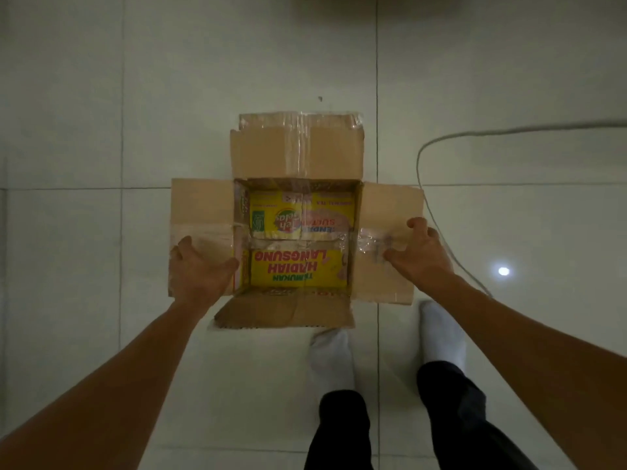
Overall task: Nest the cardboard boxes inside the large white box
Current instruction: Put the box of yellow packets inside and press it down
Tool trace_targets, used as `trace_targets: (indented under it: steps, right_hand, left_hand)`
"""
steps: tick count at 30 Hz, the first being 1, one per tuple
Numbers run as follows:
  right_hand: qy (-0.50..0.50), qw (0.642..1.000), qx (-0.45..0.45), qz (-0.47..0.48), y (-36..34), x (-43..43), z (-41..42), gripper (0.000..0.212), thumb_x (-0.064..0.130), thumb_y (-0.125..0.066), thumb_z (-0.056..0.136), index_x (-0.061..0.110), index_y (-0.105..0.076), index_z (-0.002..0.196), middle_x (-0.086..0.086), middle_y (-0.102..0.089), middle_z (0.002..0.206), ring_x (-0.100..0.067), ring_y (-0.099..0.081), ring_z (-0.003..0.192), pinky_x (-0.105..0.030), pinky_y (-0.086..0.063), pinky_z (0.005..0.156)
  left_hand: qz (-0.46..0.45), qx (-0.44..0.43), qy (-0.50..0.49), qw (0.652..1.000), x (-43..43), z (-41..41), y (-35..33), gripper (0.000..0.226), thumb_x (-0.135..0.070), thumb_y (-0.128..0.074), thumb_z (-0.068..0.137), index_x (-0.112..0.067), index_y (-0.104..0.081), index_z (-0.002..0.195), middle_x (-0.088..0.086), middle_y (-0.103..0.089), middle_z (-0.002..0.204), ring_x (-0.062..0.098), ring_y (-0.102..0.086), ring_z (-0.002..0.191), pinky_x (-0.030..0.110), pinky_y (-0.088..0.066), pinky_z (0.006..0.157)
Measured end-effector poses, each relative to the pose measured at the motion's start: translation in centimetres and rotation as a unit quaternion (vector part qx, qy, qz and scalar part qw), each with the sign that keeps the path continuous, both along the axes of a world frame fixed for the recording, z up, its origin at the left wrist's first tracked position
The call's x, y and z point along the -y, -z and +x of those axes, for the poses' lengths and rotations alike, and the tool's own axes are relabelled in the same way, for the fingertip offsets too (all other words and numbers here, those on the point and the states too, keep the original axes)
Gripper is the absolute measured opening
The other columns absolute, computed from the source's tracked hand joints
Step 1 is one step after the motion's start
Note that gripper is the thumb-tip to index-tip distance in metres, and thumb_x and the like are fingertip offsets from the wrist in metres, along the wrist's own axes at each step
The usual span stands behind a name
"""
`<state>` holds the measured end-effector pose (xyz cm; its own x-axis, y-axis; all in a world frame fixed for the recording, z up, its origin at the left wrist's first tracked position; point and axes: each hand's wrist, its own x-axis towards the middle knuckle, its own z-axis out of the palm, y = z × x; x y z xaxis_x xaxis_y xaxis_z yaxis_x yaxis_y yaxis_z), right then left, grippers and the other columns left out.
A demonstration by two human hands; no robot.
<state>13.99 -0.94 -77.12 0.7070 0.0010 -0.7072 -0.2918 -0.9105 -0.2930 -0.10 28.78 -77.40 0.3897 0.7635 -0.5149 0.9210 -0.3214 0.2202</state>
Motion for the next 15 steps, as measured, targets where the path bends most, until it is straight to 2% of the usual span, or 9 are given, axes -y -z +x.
trace_targets:
  steps: [2, 6, 9, 12, 15]
  right_hand:
    - [0.043, 0.999, -0.018, -0.009, 1.1, 0.4, -1.5, 0.064, 0.029, -0.064, 0.076, 0.02, -0.03, 0.129, -0.014, -0.043, 0.128, -0.035, -0.049, 0.112, -0.044, -0.047, 0.088]
    - [0.15, 0.986, -0.055, 0.041, 2.3, 1.1, -3.4, 0.066, 0.025, -0.065, 0.077, 0.019, -0.027, 0.131, -0.016, -0.048, 0.12, -0.032, -0.054, 0.099, -0.039, -0.05, 0.077]
    - [0.198, 0.977, -0.062, 0.056, 2.4, 1.1, -4.0, 0.063, 0.022, -0.063, 0.08, 0.013, -0.028, 0.131, -0.013, -0.051, 0.112, -0.031, -0.055, 0.097, -0.044, -0.052, 0.081]
    - [0.216, 0.975, -0.046, 0.039, 2.1, 1.0, -3.8, 0.054, 0.02, -0.061, 0.079, 0.01, -0.036, 0.125, -0.008, -0.051, 0.101, -0.026, -0.053, 0.088, -0.041, -0.052, 0.076]
    - [0.199, 0.979, -0.015, 0.031, 0.8, 1.0, -3.6, 0.038, 0.016, -0.057, 0.08, 0.008, -0.048, 0.116, -0.011, -0.058, 0.102, -0.027, -0.054, 0.086, -0.037, -0.048, 0.071]
  left_hand:
    - [-0.019, 0.008, -0.033, 0.999, -0.5, -1.0, 1.3, 0.102, -0.036, -0.08, 0.065, -0.008, -0.021, 0.143, 0.015, -0.033, 0.147, 0.034, -0.034, 0.133, 0.052, -0.035, 0.105]
    - [-0.031, 0.021, -0.086, 0.996, -1.0, -1.9, 2.7, 0.109, -0.037, -0.085, 0.057, -0.01, -0.023, 0.142, 0.015, -0.036, 0.144, 0.033, -0.035, 0.132, 0.053, -0.036, 0.104]
    - [-0.008, 0.017, -0.096, 0.995, -1.6, -2.1, 2.9, 0.106, -0.039, -0.086, 0.053, -0.01, -0.028, 0.137, 0.016, -0.042, 0.137, 0.035, -0.04, 0.127, 0.055, -0.036, 0.103]
    - [0.049, -0.002, -0.113, 0.992, -2.3, -2.3, 2.5, 0.095, -0.039, -0.081, 0.058, -0.008, -0.033, 0.134, 0.019, -0.048, 0.132, 0.04, -0.047, 0.119, 0.054, -0.04, 0.099]
    - [0.069, 0.032, -0.131, 0.989, -2.5, -2.4, 1.3, 0.066, -0.036, -0.075, 0.064, -0.005, -0.053, 0.119, 0.02, -0.061, 0.115, 0.039, -0.058, 0.102, 0.045, -0.05, 0.085]
